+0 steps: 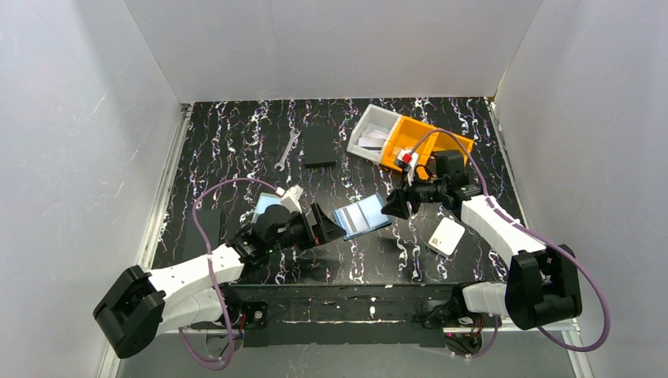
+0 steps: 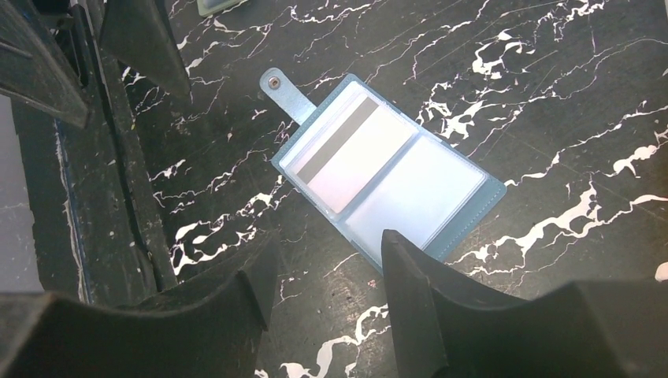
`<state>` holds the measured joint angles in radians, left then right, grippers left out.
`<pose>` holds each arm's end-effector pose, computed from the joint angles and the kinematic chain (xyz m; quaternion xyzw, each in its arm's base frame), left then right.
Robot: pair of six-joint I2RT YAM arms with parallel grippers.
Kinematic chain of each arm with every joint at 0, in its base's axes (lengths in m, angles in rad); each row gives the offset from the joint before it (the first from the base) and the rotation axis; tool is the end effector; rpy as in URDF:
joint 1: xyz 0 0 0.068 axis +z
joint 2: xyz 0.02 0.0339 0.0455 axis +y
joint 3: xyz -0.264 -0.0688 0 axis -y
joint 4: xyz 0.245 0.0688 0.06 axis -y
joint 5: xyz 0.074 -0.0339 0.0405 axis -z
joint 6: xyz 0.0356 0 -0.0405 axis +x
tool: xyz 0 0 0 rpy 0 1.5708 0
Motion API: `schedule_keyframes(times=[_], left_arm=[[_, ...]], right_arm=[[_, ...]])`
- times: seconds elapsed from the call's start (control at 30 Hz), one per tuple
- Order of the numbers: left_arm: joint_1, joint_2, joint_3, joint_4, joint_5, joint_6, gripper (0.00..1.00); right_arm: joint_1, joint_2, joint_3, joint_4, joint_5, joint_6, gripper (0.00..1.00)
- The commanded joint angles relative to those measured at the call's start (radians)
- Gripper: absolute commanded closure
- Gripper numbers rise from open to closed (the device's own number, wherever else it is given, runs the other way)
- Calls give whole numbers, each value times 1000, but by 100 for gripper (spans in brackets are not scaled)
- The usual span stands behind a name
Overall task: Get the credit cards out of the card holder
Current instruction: Reset both arms
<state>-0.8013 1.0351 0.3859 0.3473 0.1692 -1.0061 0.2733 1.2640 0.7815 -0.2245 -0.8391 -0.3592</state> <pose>0.1493 -0.1628 0.2078 -0.0322 0.8034 -0.5061 0.3119 0.2427 0.0955 0.2411 -0.4200 0.7352 0.3532 0.3978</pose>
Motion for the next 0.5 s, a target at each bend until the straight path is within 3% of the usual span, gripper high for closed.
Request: schedule_keyframes(times=[0.0,0.47], left_arm=[[5,56,58,17,23,-37,2],[5,233,149,20,86,-33,2]], right_arm=[[-18,-22,-28,90,-44,31,41],[-59,-20,-75,112,-75,7,39]])
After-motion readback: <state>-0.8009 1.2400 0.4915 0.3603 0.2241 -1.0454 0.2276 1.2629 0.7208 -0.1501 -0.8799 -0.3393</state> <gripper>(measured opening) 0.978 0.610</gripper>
